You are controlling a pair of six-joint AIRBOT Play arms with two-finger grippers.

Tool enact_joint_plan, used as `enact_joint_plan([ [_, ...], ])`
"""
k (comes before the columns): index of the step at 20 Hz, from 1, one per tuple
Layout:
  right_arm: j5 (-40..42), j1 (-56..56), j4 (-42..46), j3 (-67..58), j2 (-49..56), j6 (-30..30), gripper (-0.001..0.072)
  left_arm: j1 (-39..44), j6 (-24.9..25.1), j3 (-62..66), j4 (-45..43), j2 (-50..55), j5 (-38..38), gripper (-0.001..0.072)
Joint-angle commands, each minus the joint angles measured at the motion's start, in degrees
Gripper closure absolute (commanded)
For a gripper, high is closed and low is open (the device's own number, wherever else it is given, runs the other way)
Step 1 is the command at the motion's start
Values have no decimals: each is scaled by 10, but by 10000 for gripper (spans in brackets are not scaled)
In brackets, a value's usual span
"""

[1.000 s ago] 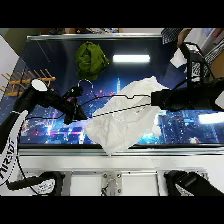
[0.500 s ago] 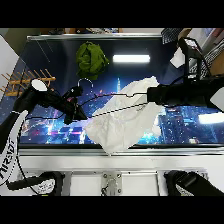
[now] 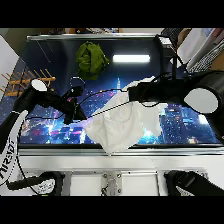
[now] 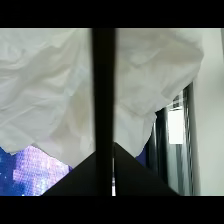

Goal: Fold the clothes and pants, and hang the long-sleeved shirts on hangers.

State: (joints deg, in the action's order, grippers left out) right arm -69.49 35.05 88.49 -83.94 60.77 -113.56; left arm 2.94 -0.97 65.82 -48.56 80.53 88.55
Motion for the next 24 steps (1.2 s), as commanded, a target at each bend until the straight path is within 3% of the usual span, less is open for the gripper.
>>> enact_joint_plan([
  [1,25,0,16,-1,0,-11,700,0,1,0,0,0,6,698],
  [11,-61,-33,47,0,-45,-16,700,4,1,0,-43,0,14,698],
  [19,-57,-24,-28,0,-8,13,700,35,1,0,-43,0,11,697],
  [24,-7,31,-29,-1,-2,12,700,35,1,0,-43,0,10,697],
])
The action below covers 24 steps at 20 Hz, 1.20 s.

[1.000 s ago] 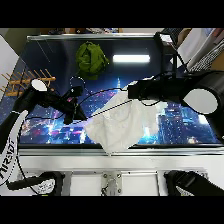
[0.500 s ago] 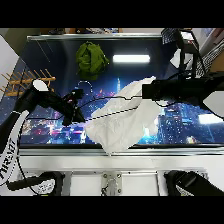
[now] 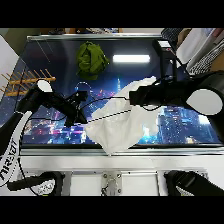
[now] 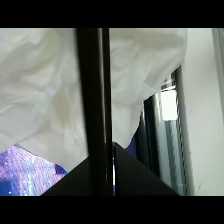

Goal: Fold the clothes and pants, and hang the long-sleeved shirts on hangers.

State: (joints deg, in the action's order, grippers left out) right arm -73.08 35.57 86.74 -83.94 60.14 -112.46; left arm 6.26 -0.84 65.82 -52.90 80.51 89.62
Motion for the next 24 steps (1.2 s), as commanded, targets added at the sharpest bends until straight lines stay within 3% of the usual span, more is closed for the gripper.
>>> enact_joint_plan([
  [1,40,35,-12,-1,7,0,700,2,0,0,0,0,-1,697],
  [13,148,52,-86,-3,51,2,700,2,0,0,0,0,3,697],
  [20,143,79,-120,-76,132,46,700,2,0,0,0,0,3,697],
  [24,99,88,-117,-97,164,47,700,2,0,0,0,0,4,697],
])
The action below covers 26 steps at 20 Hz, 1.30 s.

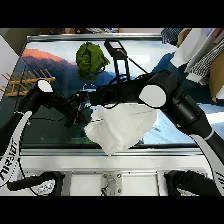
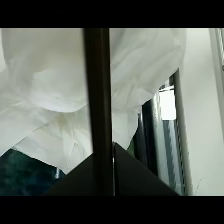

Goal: Fold the clothes and pants, and hang the long-sleeved shirts on hangers.

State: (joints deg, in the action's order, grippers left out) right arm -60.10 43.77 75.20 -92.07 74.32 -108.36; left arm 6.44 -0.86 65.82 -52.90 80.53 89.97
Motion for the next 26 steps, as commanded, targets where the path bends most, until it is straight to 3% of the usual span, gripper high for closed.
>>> enact_joint_plan([
  [1,-49,6,8,-16,24,6,700,0,0,0,0,0,1,697],
  [8,-71,6,21,-16,25,21,673,0,0,0,0,0,0,697],
  [9,-71,6,21,-16,25,21,524,0,0,0,0,0,0,697],
  [10,-70,6,17,-16,25,22,310,0,0,0,0,0,0,697],
  [11,-70,6,12,-16,24,28,175,0,0,0,0,0,0,697],
  [16,-83,2,-24,-19,14,73,176,0,0,0,0,0,0,697],
  [19,-132,-29,-24,-19,-19,97,175,0,0,0,0,0,0,697],
  [26,-300,-209,-53,-7,-129,279,175,0,0,0,0,0,0,697],
])
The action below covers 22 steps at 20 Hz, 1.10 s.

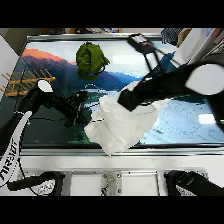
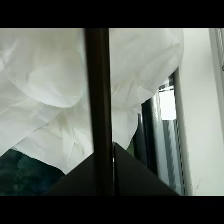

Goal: Fold the clothes and pants, and hang the long-sleeved shirts on hangers.

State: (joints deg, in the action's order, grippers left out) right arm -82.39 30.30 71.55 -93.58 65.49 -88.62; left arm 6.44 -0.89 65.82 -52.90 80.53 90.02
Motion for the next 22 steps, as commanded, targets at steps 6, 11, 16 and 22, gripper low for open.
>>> enact_joint_plan([
  [6,-33,-345,-189,217,-168,239,174,0,0,0,1,0,0,697],
  [11,-30,-502,-323,315,-169,333,177,0,0,0,1,0,5,696],
  [16,-24,-509,-343,315,-153,336,177,0,0,0,1,0,4,696],
  [22,-36,-509,-457,358,-147,715,178,0,0,0,1,0,4,696],
])
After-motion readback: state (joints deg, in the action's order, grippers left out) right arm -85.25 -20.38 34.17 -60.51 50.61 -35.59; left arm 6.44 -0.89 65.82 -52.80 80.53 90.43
